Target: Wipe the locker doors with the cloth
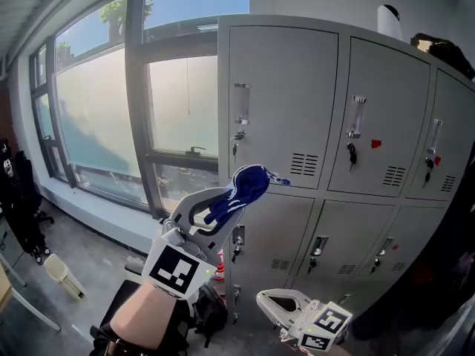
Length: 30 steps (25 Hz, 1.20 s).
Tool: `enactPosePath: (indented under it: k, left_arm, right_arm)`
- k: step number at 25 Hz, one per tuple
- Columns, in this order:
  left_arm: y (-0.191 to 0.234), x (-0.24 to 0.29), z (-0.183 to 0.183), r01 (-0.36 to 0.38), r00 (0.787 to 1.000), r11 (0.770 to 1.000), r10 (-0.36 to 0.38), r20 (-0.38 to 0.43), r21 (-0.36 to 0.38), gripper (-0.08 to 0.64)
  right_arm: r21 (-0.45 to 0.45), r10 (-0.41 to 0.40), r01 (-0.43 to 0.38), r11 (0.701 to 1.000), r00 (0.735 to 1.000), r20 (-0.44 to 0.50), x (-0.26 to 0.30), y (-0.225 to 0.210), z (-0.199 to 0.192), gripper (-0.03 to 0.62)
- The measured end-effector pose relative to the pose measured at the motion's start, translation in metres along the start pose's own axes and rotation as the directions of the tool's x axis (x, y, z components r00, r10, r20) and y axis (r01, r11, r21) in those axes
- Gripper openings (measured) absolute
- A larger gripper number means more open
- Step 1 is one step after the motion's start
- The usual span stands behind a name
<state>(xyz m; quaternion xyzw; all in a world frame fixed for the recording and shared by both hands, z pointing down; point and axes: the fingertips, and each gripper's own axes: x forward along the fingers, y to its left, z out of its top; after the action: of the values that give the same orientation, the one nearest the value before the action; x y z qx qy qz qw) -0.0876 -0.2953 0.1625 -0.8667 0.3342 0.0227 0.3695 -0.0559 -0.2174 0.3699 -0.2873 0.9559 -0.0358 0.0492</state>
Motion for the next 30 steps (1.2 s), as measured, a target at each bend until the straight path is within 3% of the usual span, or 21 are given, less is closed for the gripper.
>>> enactPosePath:
  k: [4,7,9,12,15,17,19,21,25,27,30]
  left_arm:
    - [0.049,0.035,0.029,-0.074,0.997,0.974,0.077,-0.005,0.213,0.092]
    - [0.088,0.067,0.045,-0.111,0.990,0.916,0.136,-0.037,0.386,0.092]
    - [0.108,0.089,0.057,-0.133,0.982,0.843,0.184,-0.045,0.521,0.092]
    - [0.133,0.122,0.074,-0.151,0.967,0.681,0.253,-0.037,0.717,0.092]
    - [0.161,0.146,0.077,-0.154,0.946,0.539,0.323,-0.033,0.828,0.092]
    - [0.177,0.160,0.078,-0.141,0.937,0.467,0.349,-0.035,0.873,0.092]
    - [0.190,0.172,0.078,-0.124,0.930,0.417,0.365,-0.041,0.900,0.092]
    - [0.201,0.181,0.076,-0.105,0.929,0.390,0.368,-0.050,0.915,0.092]
    - [0.217,0.192,0.078,-0.086,0.935,0.363,0.351,-0.050,0.928,0.092]
    - [0.226,0.196,0.079,-0.088,0.933,0.366,0.357,-0.052,0.926,0.092]
    - [0.237,0.204,0.080,-0.095,0.928,0.390,0.367,-0.060,0.916,0.092]
  right_arm:
    - [-0.059,0.041,-0.041,0.997,0.999,-0.005,-0.001,-0.006,0.024,0.006]
    - [-0.097,0.069,-0.068,0.993,0.998,0.012,-0.006,-0.008,0.041,0.006]
    - [-0.100,0.078,-0.076,0.992,0.997,0.012,-0.009,-0.011,0.043,0.006]
    - [-0.088,0.079,-0.077,0.993,0.997,0.016,-0.015,-0.019,0.033,0.006]
    - [-0.077,0.074,-0.073,0.994,0.997,0.011,-0.018,-0.025,0.027,0.006]
    - [-0.075,0.065,-0.065,0.995,0.998,0.011,-0.019,-0.027,0.030,0.006]
    - [-0.078,0.058,-0.056,0.995,0.998,0.017,-0.020,-0.029,0.034,0.006]
    - [-0.086,0.052,-0.050,0.995,0.998,0.021,-0.021,-0.031,0.035,0.006]
    - [-0.065,0.027,-0.027,0.998,1.000,0.007,-0.021,-0.035,0.028,0.006]
    - [-0.045,0.016,-0.016,0.999,1.000,-0.002,-0.021,-0.037,0.022,0.006]
    - [-0.025,-0.005,0.005,1.000,1.000,-0.008,-0.022,-0.041,0.017,0.006]
